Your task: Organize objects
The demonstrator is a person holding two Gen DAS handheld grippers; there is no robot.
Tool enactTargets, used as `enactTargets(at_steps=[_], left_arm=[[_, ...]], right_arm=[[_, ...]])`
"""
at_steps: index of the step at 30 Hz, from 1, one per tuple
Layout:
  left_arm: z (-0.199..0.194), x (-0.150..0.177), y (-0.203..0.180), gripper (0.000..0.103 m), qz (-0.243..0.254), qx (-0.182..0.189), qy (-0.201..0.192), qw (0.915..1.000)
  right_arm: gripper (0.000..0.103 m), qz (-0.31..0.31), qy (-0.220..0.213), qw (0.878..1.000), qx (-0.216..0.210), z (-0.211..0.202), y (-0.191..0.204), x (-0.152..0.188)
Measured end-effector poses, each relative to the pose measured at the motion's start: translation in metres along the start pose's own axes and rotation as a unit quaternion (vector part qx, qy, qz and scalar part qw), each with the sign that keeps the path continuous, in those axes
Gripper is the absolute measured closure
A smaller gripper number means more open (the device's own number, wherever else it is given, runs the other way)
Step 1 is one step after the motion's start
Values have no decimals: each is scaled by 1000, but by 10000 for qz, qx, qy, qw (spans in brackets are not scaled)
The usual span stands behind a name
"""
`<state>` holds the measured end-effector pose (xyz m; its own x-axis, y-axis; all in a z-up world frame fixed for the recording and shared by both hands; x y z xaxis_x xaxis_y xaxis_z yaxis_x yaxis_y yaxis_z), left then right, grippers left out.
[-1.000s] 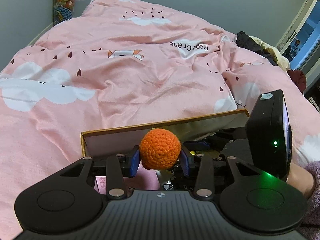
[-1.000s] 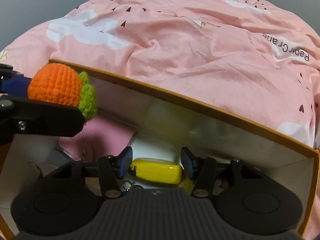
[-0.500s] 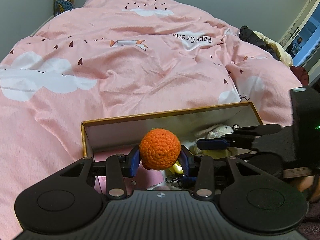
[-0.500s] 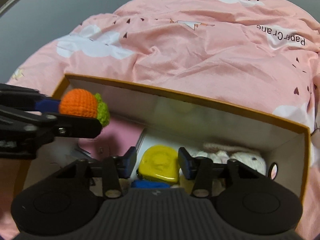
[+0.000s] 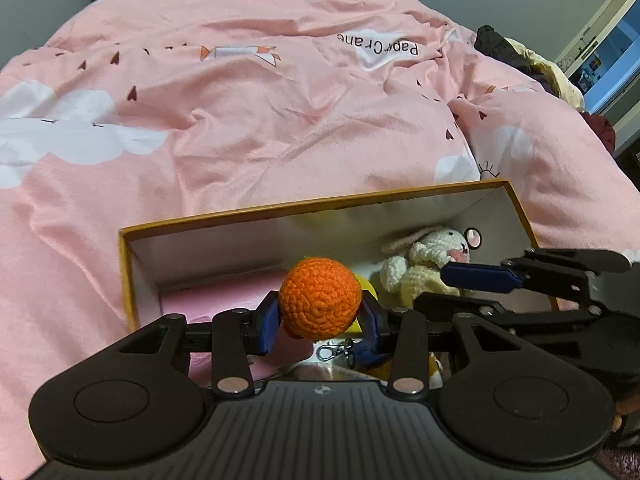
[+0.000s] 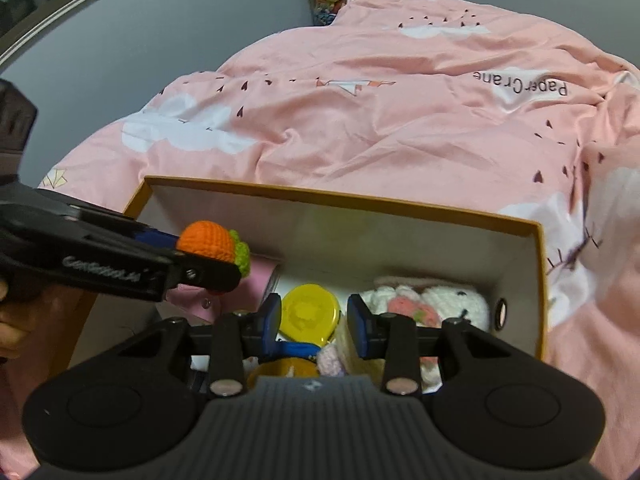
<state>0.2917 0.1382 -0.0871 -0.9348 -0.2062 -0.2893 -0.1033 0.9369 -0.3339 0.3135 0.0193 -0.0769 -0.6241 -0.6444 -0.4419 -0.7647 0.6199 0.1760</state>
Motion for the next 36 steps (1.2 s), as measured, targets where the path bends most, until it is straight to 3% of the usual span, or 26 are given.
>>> enactTargets(at_steps=[7, 15, 19, 23, 28, 33, 36], left_arm=[[8, 3, -1, 52, -97, 50, 125, 9999], [-19, 8, -9, 49, -134, 179, -201, 9995], [-43, 19, -22, 49, -111, 210, -557, 9982], [-71, 37, -42, 49, 50, -36, -1011, 9949], [-103, 74, -73, 49, 192, -225, -1680, 9853], [-121, 111, -87, 48, 12, -344, -2067, 9778], [-125, 132, -93, 41, -53, -485, -2357, 9706]], right_arm=[[61, 131, -59, 9999, 53, -8, -3, 10], [59, 269, -166, 9995, 17, -22, 2, 24], [53, 326, -298, 9990, 42, -37, 8, 33], [46, 301, -473, 9983, 138, -56, 16, 46], [41, 68, -898, 9949, 458, -86, 35, 67], [38, 140, -1394, 9871, 775, -117, 45, 91], [33, 321, -1669, 9817, 861, -133, 48, 107]])
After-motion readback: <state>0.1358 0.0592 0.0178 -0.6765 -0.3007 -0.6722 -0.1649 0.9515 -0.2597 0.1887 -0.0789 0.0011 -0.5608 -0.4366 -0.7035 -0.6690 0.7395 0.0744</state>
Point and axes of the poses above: each gripper's, at about its wrist camera, not at the fingertips, and z roughly the way its jaws point, y to its left, x to its underside, the point moved 4 cm from there along z, roughly the way its jaws point, and after that the axes turned 9 degrees about y, right-handed, at the moved point
